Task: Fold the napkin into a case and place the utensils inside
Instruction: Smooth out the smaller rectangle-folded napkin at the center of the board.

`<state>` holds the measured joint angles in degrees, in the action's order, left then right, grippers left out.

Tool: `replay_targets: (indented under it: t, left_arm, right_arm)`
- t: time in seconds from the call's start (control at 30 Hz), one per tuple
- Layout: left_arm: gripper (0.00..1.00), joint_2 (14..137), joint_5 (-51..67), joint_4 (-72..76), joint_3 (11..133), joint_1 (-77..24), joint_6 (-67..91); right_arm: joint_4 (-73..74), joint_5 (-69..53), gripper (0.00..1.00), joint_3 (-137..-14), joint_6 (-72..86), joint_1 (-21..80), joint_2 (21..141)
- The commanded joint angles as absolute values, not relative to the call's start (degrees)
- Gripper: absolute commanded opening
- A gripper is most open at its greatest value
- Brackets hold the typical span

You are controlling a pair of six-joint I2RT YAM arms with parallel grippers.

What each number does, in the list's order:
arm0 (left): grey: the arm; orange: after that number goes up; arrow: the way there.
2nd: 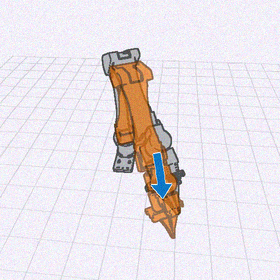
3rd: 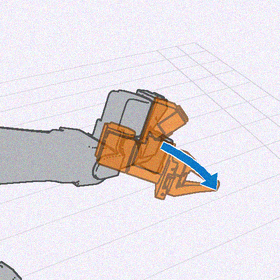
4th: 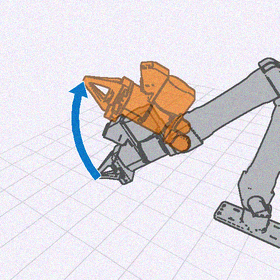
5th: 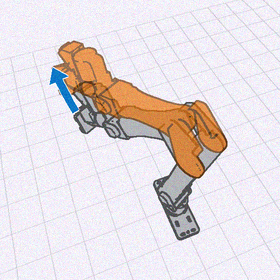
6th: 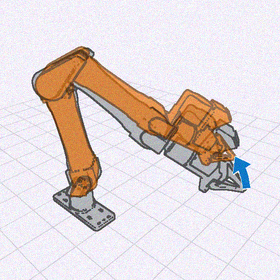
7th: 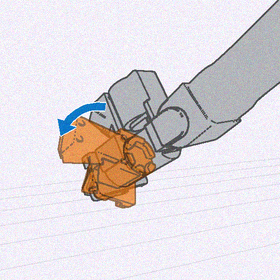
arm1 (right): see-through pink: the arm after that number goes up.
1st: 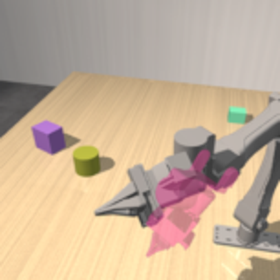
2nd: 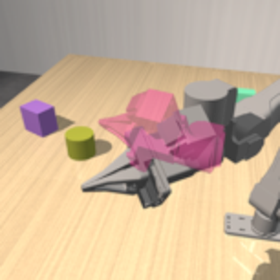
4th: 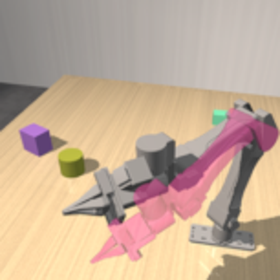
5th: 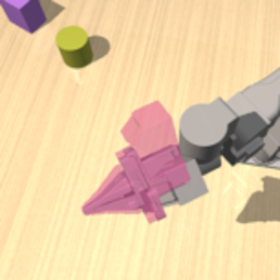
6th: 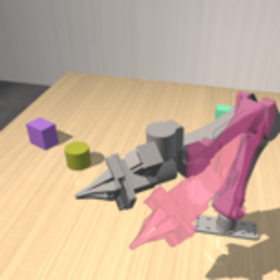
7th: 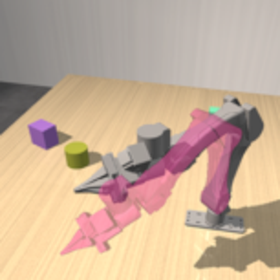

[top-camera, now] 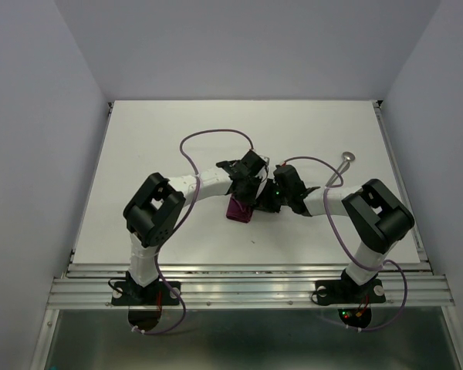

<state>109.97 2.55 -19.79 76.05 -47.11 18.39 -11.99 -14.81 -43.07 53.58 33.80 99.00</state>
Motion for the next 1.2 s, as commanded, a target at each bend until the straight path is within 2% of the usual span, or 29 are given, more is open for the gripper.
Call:
replay_targets:
  t: [0.0, 0.13, 0.27, 0.4, 0.57, 0.6, 0.67, 0.7, 0.83, 1.1, 1.17]
  left_arm:
    - [0.34, 105.4, 3.4, -20.9, 76.4, -47.4, 17.2]
    - [0.47, 103.6, 3.9, -22.0, 76.9, -47.5, 16.9]
    - [0.48, 102.4, 3.7, -22.8, 77.4, -47.4, 16.6]
    - [0.46, 100.5, 3.9, -23.5, 77.4, -47.3, 16.7]
    - [0.37, 97.2, 4.0, -22.5, 74.7, -46.2, 18.1]
    - [0.31, 96.4, 4.6, -21.4, 72.8, -44.9, 18.5]
    - [0.25, 95.6, 6.1, -20.0, 70.6, -43.3, 19.2]
    - [0.19, 95.2, 7.7, -19.1, 68.3, -41.8, 19.9]
    - [0.00, 94.7, 9.6, -16.3, 65.0, -40.1, 21.2]
    - [0.00, 98.0, 11.4, -13.2, 62.2, -40.0, 22.1]
    - [0.00, 98.7, 12.0, -12.2, 61.6, -40.1, 22.1]
  right_arm:
    - [-12.1, -13.2, 0.06, -44.2, 53.3, 34.3, 98.4]
    - [-11.6, -12.7, 0.06, -44.2, 53.1, 34.3, 98.1]
    - [-11.2, -12.4, 0.07, -44.3, 53.0, 34.3, 97.6]
    - [-8.9, -10.8, 0.12, -44.1, 52.4, 34.3, 96.2]
    - [-5.2, -8.3, 0.27, -43.2, 51.4, 34.3, 92.6]
    - [-4.3, -8.1, 0.34, -42.9, 51.2, 34.3, 91.4]
    - [-3.6, -7.5, 0.39, -42.5, 51.0, 34.3, 90.4]
    - [-3.3, -7.3, 0.43, -42.2, 51.0, 34.3, 89.8]
    - [-2.8, -6.9, 0.48, -41.4, 51.2, 34.3, 88.1]
    - [-5.2, -9.8, 0.69, -44.8, 52.2, 34.3, 90.4]
    - [-5.6, -10.2, 0.71, -45.4, 52.6, 34.3, 91.7]
